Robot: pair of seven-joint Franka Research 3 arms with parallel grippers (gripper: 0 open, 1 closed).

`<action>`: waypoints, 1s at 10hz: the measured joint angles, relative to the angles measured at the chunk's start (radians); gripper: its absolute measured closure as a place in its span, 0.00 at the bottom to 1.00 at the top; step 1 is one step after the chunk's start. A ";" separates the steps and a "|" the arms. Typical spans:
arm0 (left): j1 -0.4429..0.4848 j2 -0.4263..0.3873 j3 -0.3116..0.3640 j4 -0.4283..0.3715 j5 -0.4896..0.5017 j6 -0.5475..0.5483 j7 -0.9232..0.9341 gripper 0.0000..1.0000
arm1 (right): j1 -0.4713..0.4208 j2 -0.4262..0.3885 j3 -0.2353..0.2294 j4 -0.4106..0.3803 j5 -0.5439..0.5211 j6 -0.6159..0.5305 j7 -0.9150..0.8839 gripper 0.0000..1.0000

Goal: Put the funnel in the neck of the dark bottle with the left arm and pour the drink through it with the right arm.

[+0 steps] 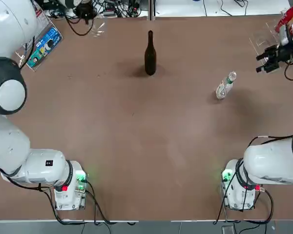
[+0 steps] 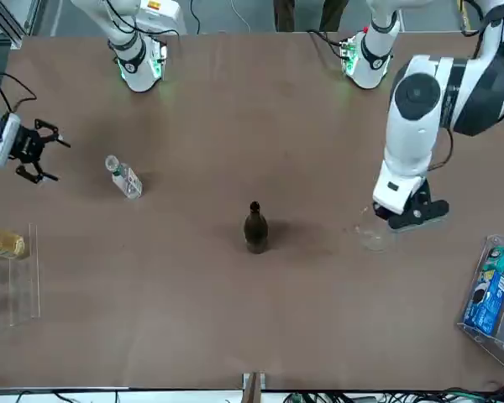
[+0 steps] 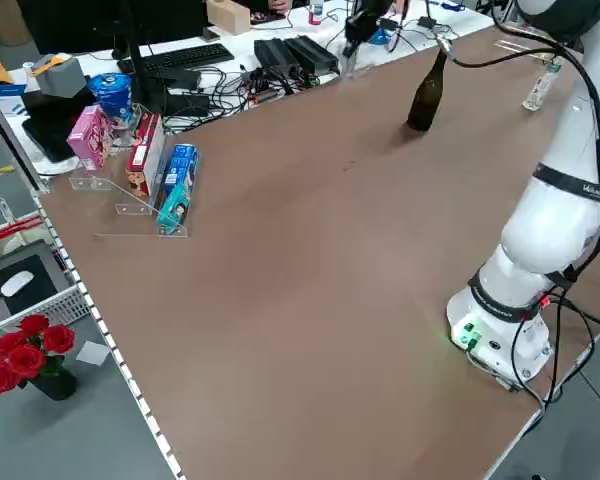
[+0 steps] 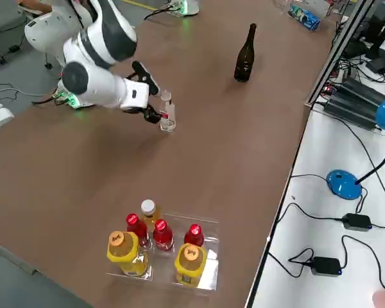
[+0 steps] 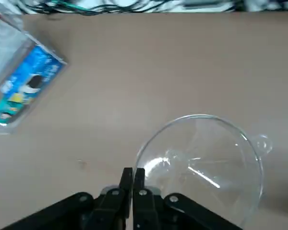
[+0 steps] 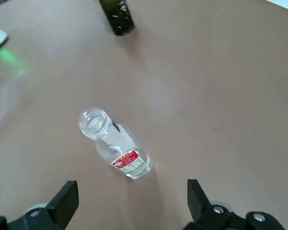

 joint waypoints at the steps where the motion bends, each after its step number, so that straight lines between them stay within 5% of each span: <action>1: 0.000 -0.011 -0.022 0.034 -0.073 0.001 -0.001 0.96 | -0.009 0.070 -0.012 -0.001 0.059 -0.038 -0.119 0.00; 6: 0.000 -0.063 -0.147 0.118 -0.353 -0.002 0.000 0.96 | -0.017 0.344 -0.049 0.004 0.279 -0.186 -0.625 0.00; 10: -0.016 0.005 -0.240 0.172 -0.391 0.008 -0.052 0.96 | -0.016 0.508 -0.045 0.057 0.372 -0.294 -0.754 0.00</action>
